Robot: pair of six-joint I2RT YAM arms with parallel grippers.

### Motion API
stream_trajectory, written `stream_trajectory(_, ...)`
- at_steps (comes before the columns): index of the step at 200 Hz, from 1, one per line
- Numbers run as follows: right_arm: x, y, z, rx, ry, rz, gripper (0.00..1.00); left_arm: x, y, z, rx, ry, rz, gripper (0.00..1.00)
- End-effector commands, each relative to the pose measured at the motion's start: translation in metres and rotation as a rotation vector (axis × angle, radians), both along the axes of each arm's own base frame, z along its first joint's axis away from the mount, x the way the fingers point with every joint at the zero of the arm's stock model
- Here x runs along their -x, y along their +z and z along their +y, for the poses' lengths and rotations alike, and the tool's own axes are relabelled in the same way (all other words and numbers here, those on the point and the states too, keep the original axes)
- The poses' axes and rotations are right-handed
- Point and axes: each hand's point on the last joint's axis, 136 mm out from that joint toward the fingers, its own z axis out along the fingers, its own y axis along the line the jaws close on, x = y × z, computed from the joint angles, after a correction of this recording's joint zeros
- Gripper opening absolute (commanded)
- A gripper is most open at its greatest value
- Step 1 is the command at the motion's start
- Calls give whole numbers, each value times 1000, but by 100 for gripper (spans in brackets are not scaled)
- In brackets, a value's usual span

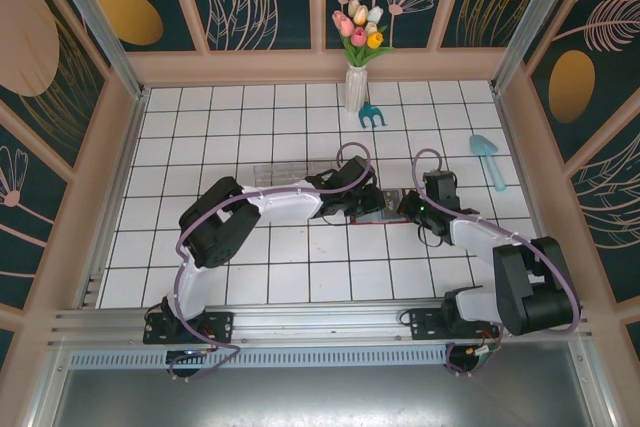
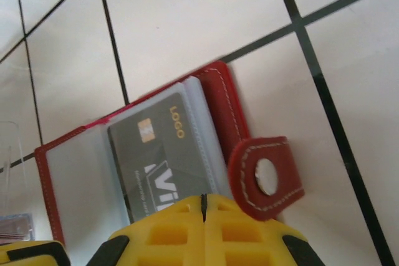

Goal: Take the credit cards out of the card holder

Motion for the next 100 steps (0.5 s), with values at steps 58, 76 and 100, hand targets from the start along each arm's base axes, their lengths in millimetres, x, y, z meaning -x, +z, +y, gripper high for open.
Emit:
stream_trajectory(58, -4, -15, 6, -12, 24, 46, 1, -2, -18, -12, -17, -1, 30, 28)
stream_trajectory(76, -3, -17, 6, -13, 24, 53, 1, -3, -22, -12, -22, 7, 39, 27)
stream_trajectory(100, -2, -17, 7, -19, 30, 54, 1, -6, -25, -13, -25, 12, 40, 25)
